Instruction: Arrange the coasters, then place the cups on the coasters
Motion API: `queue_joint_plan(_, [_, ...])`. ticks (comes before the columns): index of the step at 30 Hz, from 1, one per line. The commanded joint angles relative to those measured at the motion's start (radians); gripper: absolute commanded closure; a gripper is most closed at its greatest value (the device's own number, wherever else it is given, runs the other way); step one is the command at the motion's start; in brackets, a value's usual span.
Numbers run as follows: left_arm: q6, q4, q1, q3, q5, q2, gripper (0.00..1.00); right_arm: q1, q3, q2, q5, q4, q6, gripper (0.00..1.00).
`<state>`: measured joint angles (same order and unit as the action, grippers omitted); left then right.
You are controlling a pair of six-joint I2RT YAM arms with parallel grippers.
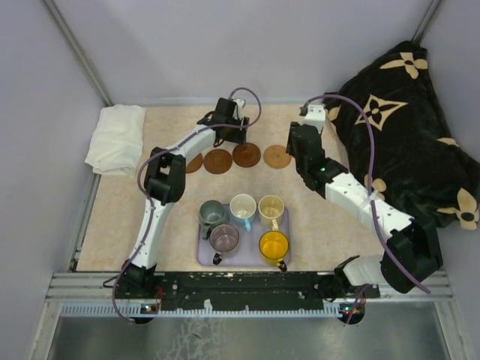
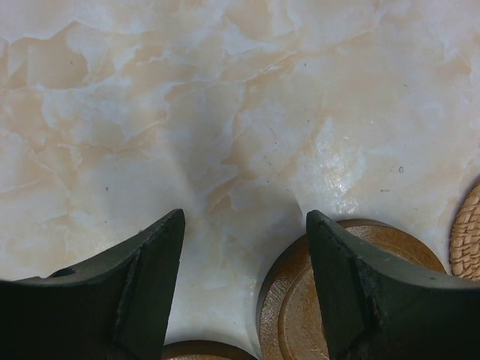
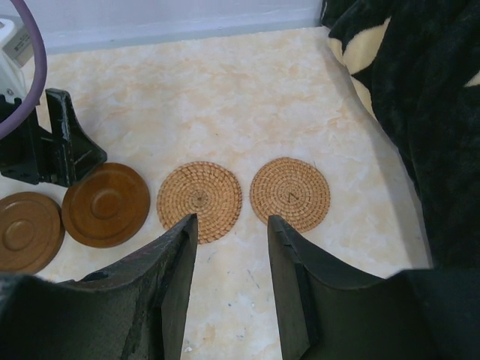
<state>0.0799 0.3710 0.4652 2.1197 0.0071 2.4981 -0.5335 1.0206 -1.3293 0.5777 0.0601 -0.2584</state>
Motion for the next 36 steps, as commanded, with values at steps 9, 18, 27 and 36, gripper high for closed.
queue_joint_plan(9, [0.003, -0.001, 0.009, -0.066, 0.015, -0.039, 0.27, 0.006, -0.008, 0.053, 0.003, -0.019, -0.025, 0.56])
queue_joint_plan(18, [0.004, -0.013, 0.009, -0.087, 0.019, -0.057, 0.27, 0.005, -0.004, 0.055, -0.004, -0.015, -0.034, 0.56])
queue_joint_plan(27, [0.015, -0.041, 0.01, -0.099, 0.0, -0.058, 0.24, 0.005, 0.0, 0.056, -0.01, -0.013, -0.033, 0.56])
queue_joint_plan(36, [0.017, -0.202, -0.046, 0.053, -0.071, -0.071, 0.17, 0.006, -0.004, 0.073, -0.024, -0.004, -0.038, 0.56])
